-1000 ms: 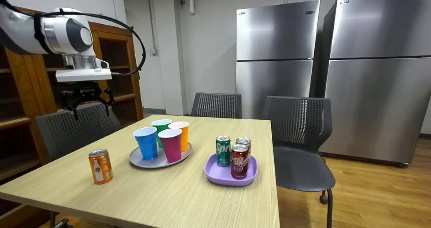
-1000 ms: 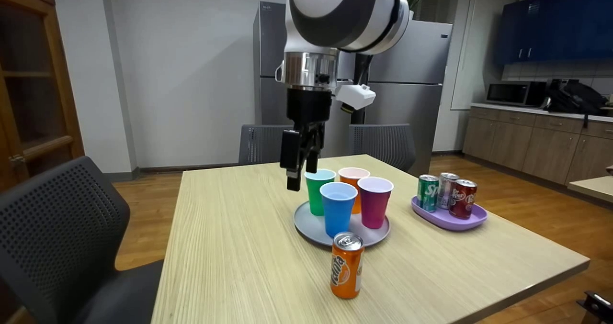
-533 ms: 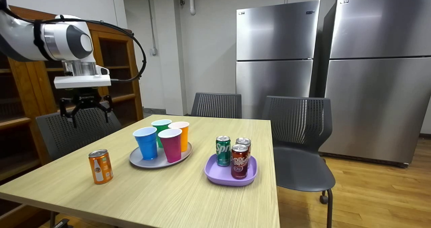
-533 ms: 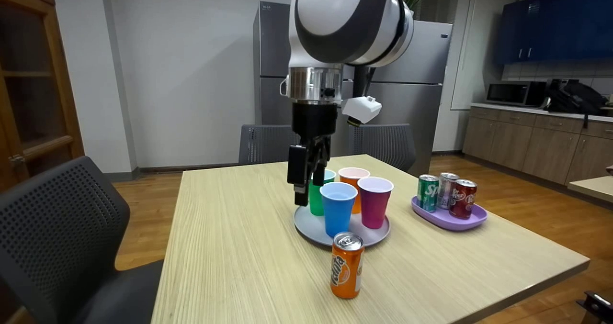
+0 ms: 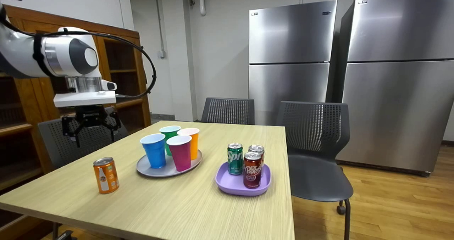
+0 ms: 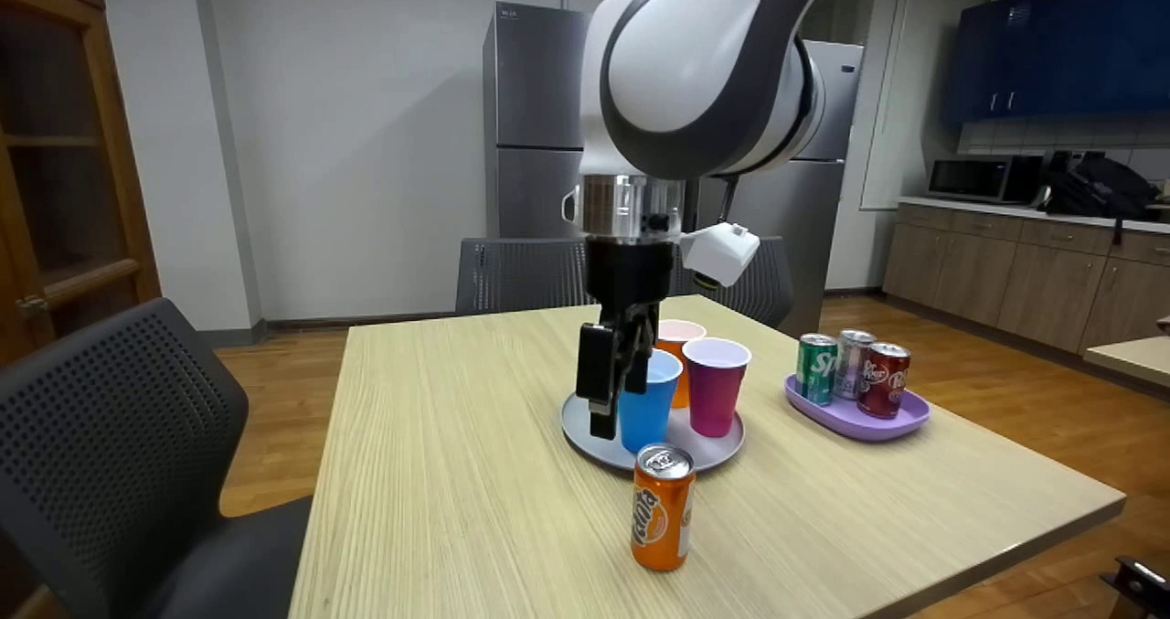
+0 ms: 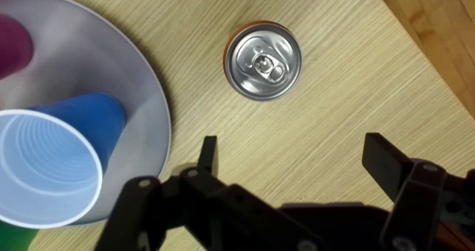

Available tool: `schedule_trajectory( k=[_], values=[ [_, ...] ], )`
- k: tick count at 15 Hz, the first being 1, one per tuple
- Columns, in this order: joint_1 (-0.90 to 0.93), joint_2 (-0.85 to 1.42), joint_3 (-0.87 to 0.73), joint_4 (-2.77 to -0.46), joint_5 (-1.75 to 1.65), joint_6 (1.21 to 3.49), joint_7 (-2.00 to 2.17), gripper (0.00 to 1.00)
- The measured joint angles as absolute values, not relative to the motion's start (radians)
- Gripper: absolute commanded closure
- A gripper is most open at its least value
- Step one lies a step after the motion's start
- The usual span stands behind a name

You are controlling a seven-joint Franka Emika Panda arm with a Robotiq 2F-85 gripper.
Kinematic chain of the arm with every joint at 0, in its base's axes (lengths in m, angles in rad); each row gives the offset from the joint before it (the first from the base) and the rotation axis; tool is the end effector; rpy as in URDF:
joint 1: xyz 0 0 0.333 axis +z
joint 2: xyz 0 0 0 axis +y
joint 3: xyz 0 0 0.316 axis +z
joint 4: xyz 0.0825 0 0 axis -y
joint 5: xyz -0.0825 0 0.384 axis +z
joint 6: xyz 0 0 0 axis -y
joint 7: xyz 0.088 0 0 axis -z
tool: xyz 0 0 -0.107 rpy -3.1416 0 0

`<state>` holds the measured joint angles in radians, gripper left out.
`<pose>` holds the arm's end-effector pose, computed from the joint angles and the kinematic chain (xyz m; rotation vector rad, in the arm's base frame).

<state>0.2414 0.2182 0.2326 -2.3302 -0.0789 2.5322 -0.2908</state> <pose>0.4605 0.2390 0.2460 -2.8744 -1.2572 0.0146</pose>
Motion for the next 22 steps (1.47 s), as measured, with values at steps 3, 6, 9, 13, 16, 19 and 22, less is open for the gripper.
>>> schedule_trajectory(
  k=[3, 6, 9, 13, 16, 19, 22],
  values=[
    [0.24, 0.225, 0.217, -2.365, -0.081, 2.572, -0.259, 0.0],
    [0.237, 0.247, 0.199, -2.38, -0.084, 2.6, -0.235, 0.0],
    [0.235, 0.28, 0.184, -2.38, -0.085, 2.621, -0.226, 0.0],
    [0.233, 0.318, 0.18, -2.379, -0.085, 2.633, -0.22, 0.0],
    [0.233, 0.338, 0.18, -2.379, -0.085, 2.633, -0.22, 0.0],
    [0.233, 0.35, 0.18, -2.379, -0.085, 2.633, -0.218, 0.0],
    [0.233, 0.355, 0.18, -2.379, -0.085, 2.633, -0.216, 0.0]
  ],
)
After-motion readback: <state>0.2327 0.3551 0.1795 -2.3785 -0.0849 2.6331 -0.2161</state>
